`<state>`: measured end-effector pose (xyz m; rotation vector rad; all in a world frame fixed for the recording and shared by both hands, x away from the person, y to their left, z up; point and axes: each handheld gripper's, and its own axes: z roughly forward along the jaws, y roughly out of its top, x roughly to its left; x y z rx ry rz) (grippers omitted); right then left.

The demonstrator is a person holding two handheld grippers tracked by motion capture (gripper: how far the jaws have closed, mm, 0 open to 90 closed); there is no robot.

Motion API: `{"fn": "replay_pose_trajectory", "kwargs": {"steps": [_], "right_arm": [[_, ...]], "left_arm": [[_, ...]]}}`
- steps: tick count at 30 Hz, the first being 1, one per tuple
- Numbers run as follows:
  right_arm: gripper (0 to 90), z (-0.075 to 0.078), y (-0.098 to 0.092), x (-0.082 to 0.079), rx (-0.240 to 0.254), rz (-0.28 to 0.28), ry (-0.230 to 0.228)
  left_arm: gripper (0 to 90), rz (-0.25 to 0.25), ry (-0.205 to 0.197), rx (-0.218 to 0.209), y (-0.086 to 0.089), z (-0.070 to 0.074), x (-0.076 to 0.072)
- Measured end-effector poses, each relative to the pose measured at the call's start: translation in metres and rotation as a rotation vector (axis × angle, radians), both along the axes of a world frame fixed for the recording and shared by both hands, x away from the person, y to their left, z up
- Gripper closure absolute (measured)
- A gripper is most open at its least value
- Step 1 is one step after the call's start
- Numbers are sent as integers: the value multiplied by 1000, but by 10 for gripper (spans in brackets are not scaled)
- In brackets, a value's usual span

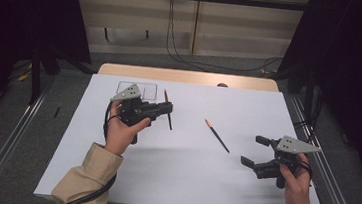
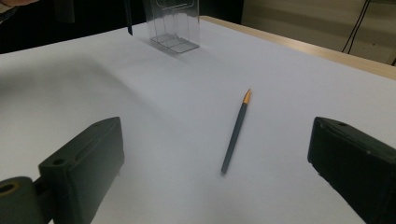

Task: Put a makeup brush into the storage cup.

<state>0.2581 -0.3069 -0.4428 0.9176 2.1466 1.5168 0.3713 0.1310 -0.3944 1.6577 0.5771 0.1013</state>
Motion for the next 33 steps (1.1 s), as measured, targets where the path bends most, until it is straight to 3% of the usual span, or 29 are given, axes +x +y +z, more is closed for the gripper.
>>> {"fn": "replay_pose_trajectory", "kwargs": {"steps": [24, 33], "right_arm": [[34, 0, -1, -1, -8, 1, -3], [33, 1, 0, -1, -13, 2, -7]], "left_arm": [[832, 73, -5, 22, 21, 21, 22], [832, 108, -11, 59, 27, 24, 30]]}}
